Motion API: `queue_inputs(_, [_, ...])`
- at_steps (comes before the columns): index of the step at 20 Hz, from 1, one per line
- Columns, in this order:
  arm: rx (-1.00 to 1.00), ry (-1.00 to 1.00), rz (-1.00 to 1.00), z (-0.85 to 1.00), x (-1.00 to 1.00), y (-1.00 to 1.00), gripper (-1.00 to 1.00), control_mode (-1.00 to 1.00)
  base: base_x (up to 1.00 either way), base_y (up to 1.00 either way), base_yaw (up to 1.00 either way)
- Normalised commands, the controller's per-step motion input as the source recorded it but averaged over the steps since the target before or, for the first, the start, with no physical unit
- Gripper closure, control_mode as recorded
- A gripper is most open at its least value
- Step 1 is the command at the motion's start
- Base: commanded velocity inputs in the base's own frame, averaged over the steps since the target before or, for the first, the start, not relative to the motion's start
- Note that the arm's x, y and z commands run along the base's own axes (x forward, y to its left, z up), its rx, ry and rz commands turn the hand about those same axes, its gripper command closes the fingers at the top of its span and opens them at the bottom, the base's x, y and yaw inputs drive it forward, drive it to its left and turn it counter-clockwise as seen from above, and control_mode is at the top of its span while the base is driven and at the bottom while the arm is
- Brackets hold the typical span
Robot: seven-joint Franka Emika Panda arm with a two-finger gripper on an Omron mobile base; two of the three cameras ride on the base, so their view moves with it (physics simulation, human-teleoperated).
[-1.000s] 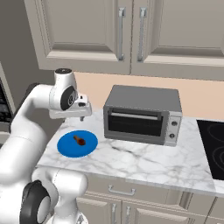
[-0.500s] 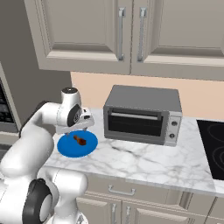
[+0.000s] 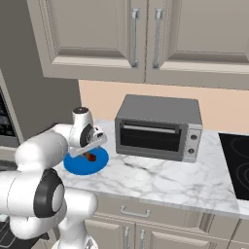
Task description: Place the chicken drumstick on the rack of the oven.
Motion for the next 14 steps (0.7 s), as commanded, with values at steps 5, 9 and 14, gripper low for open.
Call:
queue_inputs(5, [0.00,0.01,0.17,-0.44,0.32,0.03,-1.00,-1.00,0.00,0.00,0.00])
queue_inputs(9, [0.00,0.00,0.10,-0.36,0.14,0.14,-1.00,-1.00,0.00,0.00,0.00])
queue_inputs(14, [0.00,0.00,0.02,-0.40,0.00,0.07,-1.00,-1.00,0.00,0.00,0.00])
